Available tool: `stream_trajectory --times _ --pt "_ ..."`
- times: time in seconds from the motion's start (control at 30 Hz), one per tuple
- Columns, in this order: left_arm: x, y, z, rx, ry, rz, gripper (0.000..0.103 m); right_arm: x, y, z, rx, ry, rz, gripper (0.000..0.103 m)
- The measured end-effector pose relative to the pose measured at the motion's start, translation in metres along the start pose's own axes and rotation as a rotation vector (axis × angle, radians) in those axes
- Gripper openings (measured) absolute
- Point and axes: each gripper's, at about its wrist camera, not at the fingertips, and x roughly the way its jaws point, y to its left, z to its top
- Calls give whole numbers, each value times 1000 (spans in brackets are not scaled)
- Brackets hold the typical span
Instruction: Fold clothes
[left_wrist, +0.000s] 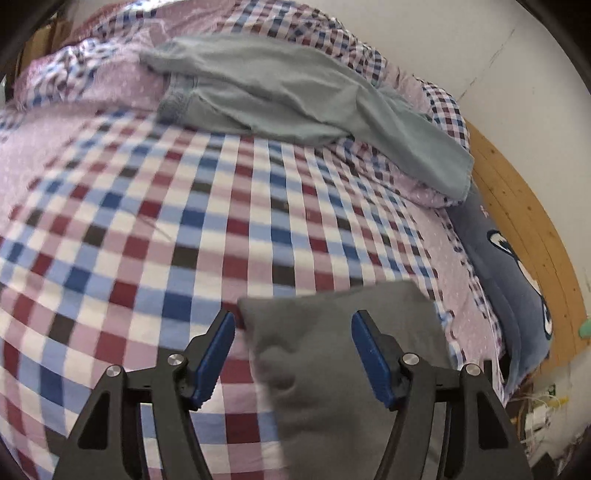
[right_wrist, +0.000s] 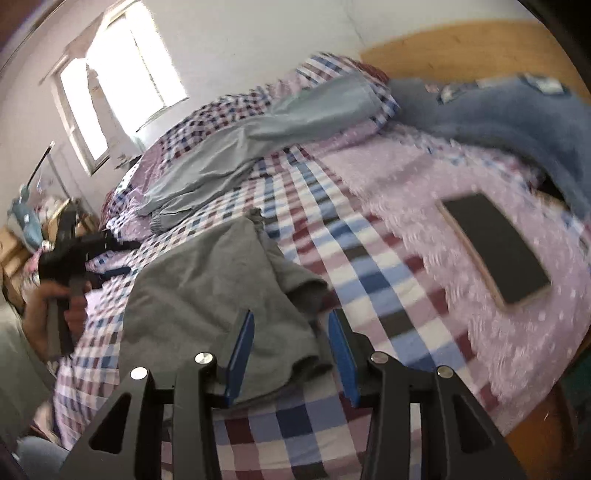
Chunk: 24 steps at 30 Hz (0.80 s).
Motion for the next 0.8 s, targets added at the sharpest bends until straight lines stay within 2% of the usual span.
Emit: stream_trajectory --times 0.17,0.2,0.23,0.3,0.33,0.37,0.4,0.53,0.6,0.67,0.7,0.73,0.77,0.8 --pt "21 2 -6 -2 11 -55 58 12 6 -7 -57 45 -5 41" --pt "25 4 -7 -9 12 -69 54 13 8 -8 -77 46 -6 38" --pt "28 6 -7 -19 13 -78 46 15 10 -9 -95 48 -7 24" --pt "33 11 -5 -54 7 -94 35 21 11 -11 -119 67 -26 4" --pt "35 14 -4 -70 2 -106 18 24 12 -13 -130 78 -39 3" --pt "36 16 -3 -84 -4 -121 8 26 12 -14 -139 85 -51 2" --pt "38 17 -1 -91 -7 -134 3 24 11 -14 -143 83 -60 1" --pt "36 11 5 -71 -54 -150 1 20 7 -11 -161 81 -97 1" --pt "34 12 7 -92 -88 -137 1 20 8 -11 -167 96 -106 1" --pt "41 17 9 -123 -79 -109 2 23 9 -11 -174 120 -111 1" --pt "46 19 8 -125 -63 -90 4 24 10 -12 -175 135 -113 2" --pt "51 21 8 -127 -48 -70 11 25 9 -11 -173 150 -116 4" --pt "53 23 7 -128 -33 -71 17 24 9 -10 -170 156 -121 5" --pt "54 25 7 -129 -19 -88 27 22 8 -8 -166 159 -124 5"
